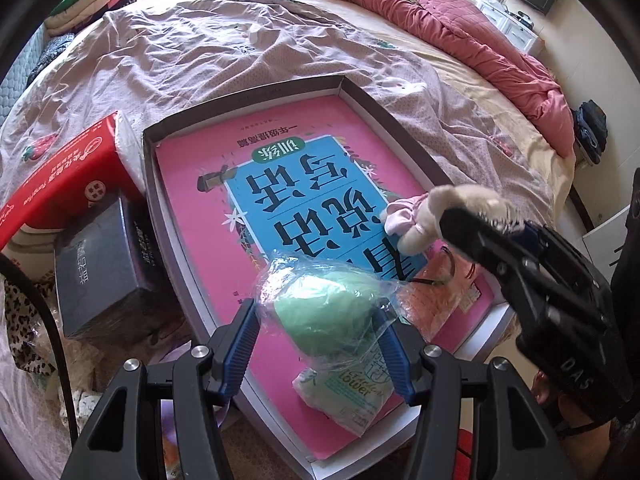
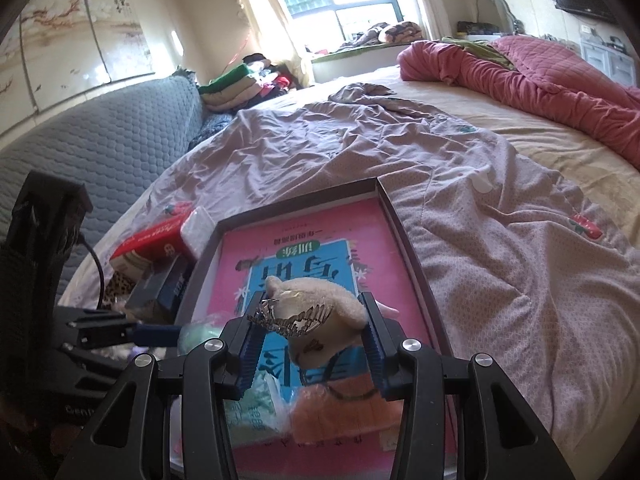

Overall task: Organize soft objects
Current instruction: 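Lower mint-green bagged item onto tray with left tool while right tool lowers plush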

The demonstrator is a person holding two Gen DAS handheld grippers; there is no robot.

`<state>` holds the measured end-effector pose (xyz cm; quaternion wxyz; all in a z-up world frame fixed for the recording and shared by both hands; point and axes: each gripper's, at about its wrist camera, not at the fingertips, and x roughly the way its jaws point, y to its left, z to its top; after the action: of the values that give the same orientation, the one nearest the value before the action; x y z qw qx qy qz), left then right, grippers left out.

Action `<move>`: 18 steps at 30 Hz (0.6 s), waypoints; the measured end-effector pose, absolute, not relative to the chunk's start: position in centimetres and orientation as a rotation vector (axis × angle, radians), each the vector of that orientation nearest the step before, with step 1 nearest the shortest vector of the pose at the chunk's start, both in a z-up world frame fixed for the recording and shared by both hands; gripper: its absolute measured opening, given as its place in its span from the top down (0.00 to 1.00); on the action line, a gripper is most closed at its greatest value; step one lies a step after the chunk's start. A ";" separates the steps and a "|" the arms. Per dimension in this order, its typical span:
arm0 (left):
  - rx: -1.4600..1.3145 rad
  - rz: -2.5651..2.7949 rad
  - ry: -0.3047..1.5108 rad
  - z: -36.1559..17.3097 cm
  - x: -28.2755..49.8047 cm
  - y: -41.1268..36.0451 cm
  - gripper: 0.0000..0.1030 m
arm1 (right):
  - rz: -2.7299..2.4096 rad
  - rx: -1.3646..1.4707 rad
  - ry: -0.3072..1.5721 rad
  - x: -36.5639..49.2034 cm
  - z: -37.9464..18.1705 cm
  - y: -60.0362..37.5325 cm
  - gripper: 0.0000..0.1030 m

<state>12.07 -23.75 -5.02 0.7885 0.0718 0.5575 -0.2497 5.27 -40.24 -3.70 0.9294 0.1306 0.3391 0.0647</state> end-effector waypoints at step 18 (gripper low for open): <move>0.151 -0.533 1.220 -5.7 12.3 -23.9 0.44 | 0.085 0.278 0.819 4.2 -6.5 -40.7 0.54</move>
<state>12.33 -23.87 -5.68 0.7838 0.0701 0.5653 -0.2472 4.16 -40.69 -6.46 0.9071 0.1348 0.3967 0.0413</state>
